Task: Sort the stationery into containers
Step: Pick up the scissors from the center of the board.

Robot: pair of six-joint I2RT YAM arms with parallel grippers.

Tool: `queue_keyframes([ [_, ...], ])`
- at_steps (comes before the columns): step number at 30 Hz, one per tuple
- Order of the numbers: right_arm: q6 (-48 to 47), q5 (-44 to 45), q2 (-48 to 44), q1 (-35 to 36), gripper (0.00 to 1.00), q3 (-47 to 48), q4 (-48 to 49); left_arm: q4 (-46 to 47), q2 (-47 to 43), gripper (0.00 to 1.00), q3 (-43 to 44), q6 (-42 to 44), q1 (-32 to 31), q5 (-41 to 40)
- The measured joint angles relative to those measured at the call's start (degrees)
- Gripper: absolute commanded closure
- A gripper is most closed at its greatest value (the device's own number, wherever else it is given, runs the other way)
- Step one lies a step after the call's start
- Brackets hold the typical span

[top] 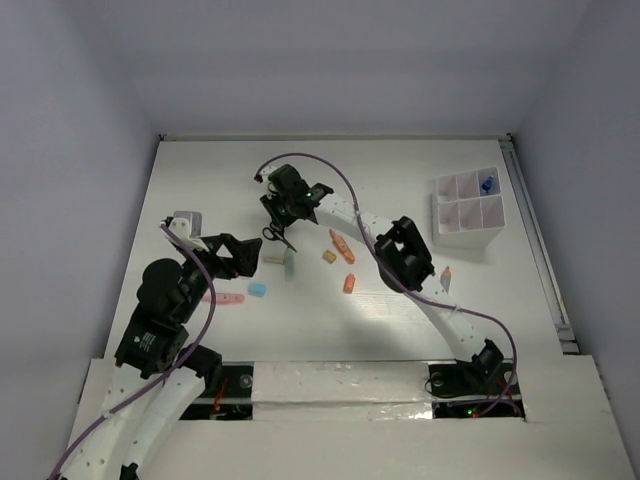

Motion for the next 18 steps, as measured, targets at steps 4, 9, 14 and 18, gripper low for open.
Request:
queue_keyframes([
  [4, -1.66, 1.46, 0.02, 0.37, 0.81, -0.59, 0.72, 0.00, 0.02, 0.02, 0.00, 0.00, 0.22, 0.22],
  [9, -3.80, 4.15, -0.13, 0.37, 1.00, -1.66, 2.51, 0.00, 0.02, 0.02, 0.00, 0.00, 0.39, 0.24],
  [14, -6.19, 7.85, -2.08, 1.14, 1.00, -6.51, 7.85, 0.02, 0.02, 0.02, 0.00, 0.00, 0.72, 0.42],
  [18, -5.62, 8.59, -3.08, 0.92, 1.00, -9.27, 12.11, 0.04, 0.20, 0.02, 0.00, 0.00, 1.49, 0.66],
])
